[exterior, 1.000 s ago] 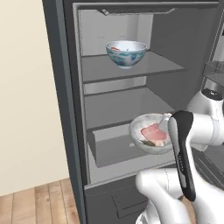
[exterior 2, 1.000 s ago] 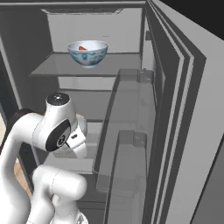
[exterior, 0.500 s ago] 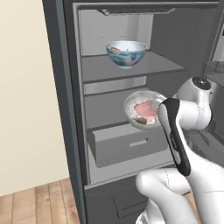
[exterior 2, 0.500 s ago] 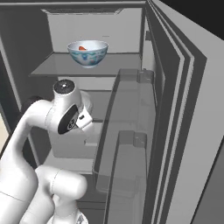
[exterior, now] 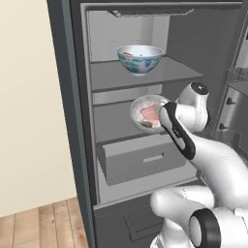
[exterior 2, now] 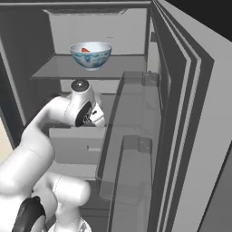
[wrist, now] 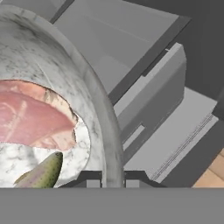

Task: Place the bowl with the garlic and sweet potato on the top shelf of the fridge. Place the bowl with the fish and steak on the second highest shelf of the fridge.

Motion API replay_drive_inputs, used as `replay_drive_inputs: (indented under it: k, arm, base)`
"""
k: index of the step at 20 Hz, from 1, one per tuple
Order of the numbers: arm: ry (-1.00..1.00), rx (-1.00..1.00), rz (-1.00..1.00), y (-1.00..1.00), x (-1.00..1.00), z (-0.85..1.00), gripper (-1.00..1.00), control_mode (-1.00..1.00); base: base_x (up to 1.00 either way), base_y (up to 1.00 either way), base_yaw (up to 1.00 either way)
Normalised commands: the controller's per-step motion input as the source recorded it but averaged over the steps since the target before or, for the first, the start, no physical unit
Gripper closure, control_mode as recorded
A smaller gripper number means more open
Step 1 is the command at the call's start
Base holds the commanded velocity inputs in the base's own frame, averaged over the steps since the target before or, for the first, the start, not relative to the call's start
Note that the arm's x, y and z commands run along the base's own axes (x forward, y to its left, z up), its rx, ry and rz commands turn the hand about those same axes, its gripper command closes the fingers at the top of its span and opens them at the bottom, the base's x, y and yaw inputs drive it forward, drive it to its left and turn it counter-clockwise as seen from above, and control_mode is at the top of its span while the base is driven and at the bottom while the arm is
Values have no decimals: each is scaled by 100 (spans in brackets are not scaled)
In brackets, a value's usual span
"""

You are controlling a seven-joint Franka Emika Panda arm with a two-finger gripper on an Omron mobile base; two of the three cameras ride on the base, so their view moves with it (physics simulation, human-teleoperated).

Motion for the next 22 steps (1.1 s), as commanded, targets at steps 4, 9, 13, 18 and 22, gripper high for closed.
replay_drive_inputs:
  k: [4, 9, 13, 18, 22]
  arm:
    - [1, 0, -2, 8, 100, -28, 100, -100]
    - [0, -2, -1, 6, 96, -17, 100, -100]
    - [0, -2, -1, 0, 52, -9, -100, -100]
    - [-3, 0, -7, 0, -2, 1, -100, -100]
    - [-11, 0, -10, 0, -73, 23, -100, -100]
  base:
    - [0, 0, 0]
    - [0, 0, 0]
    - [0, 0, 0]
    - [0, 0, 0]
    - [0, 0, 0]
